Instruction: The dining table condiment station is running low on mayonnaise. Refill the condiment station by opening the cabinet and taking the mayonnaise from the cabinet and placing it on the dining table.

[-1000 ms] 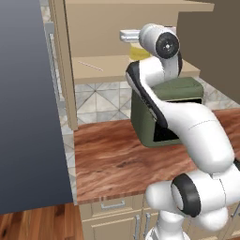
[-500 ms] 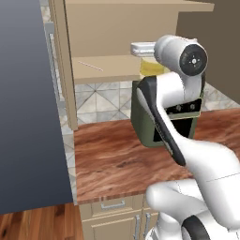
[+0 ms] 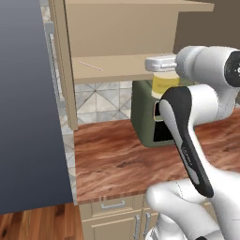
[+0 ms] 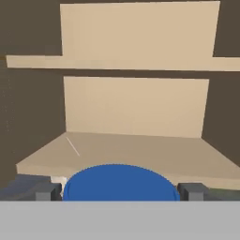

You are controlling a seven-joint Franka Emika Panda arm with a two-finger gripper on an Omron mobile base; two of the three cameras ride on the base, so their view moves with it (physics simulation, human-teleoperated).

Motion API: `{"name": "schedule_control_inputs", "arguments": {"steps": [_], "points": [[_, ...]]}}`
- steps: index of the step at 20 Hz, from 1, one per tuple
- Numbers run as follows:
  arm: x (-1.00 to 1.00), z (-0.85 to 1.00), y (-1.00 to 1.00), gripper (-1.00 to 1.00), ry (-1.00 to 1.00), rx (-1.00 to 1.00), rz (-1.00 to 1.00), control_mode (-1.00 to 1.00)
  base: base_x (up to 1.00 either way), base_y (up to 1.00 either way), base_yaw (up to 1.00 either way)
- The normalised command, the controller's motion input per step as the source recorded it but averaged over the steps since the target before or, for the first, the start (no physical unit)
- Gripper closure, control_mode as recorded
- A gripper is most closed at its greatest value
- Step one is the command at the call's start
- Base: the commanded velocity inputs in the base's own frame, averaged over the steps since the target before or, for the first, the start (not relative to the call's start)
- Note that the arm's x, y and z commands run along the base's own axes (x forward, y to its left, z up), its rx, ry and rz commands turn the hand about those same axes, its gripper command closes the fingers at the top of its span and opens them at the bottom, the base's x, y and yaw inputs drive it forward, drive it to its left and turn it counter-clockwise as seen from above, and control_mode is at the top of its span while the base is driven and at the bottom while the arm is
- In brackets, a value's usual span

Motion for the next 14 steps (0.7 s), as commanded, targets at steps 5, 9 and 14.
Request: {"name": "schedule_control_inputs", "arguments": {"steps": [5, 9, 14], "points": [[-0.01, -0.06, 0.01, 1.00, 0.01, 0.00, 0.08, -1.00, 0.00, 0.00, 0.00], [-0.06, 0.00, 0.00, 1.00, -0.02, 0.00, 0.00, 1.00, -0.13, 0.00, -0.01], [0.00, 0.00, 0.00, 1.00, 0.00, 0.00, 0.00, 1.00, -0.96, 0.03, -0.29]]}}
